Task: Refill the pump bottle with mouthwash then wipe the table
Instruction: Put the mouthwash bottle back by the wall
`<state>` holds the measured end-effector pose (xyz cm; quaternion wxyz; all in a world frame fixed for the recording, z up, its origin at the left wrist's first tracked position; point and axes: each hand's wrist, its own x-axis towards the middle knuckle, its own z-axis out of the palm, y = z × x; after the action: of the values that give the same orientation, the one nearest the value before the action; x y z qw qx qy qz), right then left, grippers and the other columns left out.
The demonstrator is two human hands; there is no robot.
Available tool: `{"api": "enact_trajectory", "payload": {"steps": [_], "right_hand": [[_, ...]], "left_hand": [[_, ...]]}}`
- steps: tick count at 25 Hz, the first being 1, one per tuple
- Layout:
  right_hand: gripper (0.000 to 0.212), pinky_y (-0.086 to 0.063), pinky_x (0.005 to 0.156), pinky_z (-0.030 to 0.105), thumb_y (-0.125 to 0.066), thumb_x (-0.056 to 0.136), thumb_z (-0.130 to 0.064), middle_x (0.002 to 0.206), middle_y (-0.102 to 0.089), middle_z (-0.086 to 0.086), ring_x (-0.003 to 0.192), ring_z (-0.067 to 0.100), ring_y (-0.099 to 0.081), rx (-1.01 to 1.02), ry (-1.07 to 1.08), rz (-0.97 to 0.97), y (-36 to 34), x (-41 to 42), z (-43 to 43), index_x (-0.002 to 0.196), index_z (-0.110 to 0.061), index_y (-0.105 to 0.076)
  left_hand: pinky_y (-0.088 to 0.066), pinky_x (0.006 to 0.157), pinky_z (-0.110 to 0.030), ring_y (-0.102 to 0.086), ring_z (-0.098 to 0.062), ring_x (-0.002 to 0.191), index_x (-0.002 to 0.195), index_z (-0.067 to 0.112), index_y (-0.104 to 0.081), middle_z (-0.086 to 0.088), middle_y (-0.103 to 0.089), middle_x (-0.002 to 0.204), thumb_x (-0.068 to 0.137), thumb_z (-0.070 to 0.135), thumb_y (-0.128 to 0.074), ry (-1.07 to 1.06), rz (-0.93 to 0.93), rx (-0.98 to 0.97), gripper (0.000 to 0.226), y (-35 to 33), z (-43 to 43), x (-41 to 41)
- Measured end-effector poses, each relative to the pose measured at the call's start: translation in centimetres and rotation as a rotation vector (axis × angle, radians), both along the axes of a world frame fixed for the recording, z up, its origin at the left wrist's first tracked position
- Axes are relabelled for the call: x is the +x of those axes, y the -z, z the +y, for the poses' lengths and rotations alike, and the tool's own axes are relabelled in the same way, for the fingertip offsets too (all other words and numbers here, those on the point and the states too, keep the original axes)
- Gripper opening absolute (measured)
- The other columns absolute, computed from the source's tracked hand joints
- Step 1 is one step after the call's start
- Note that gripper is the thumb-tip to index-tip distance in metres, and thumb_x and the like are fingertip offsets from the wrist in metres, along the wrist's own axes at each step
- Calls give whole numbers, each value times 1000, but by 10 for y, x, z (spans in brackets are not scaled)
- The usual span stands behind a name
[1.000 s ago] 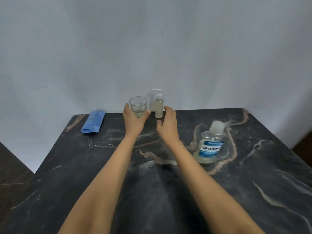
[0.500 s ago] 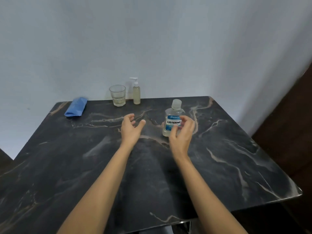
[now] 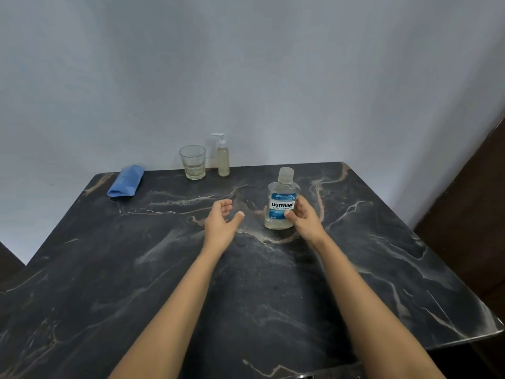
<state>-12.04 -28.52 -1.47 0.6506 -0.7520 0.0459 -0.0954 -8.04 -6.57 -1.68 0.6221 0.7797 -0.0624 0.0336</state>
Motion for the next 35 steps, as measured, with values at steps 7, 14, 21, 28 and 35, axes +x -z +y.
{"api": "enact_trajectory", "payload": {"steps": [7, 14, 21, 28, 35], "right_hand": [[37, -49, 93, 24, -52, 92, 5, 124, -59, 12, 112, 18, -58, -35, 34, -57, -19, 66, -2, 129, -1, -46], [35, -48, 94, 33, -50, 93, 3, 127, -57, 16, 107, 21, -56, -72, 108, -41, -29, 173, -7, 128, -2, -47], [35, -46, 97, 32, -51, 95, -1, 133, -55, 13, 113, 21, -54, -81, 144, 3, -6, 235, -12, 130, -5, -47], [38, -43, 104, 35, -48, 97, -3, 138, -52, 11, 126, 26, -50, -107, 110, 24, 2, 258, -16, 135, -6, -43], [49, -40, 101, 25, -50, 91, 1, 142, -36, 13, 131, 24, -40, -182, 355, -13, -5, 231, -7, 137, -11, -38]], "left_hand": [[-45, 94, -23, -57, -11, 105, 119, 13, -54, 2, -59, 114, 86, 19, -72, -8, -26, 10, 38, -4, 2, 45], [-43, 72, -2, -60, 0, 88, 102, 18, -61, 9, -64, 94, 86, 16, -70, -9, -65, 64, 19, 8, 8, 104], [-46, 71, -5, -63, 2, 80, 96, 17, -66, 7, -68, 88, 86, 14, -70, -4, -73, 103, 12, 25, 13, 145], [-45, 68, -4, -60, 11, 76, 94, 20, -66, 9, -67, 87, 86, 14, -70, -6, -83, 118, 11, 34, 17, 153], [-45, 69, -4, -61, 10, 77, 96, 20, -66, 8, -67, 88, 86, 14, -69, -27, -80, 111, 11, 22, 34, 140]]}}
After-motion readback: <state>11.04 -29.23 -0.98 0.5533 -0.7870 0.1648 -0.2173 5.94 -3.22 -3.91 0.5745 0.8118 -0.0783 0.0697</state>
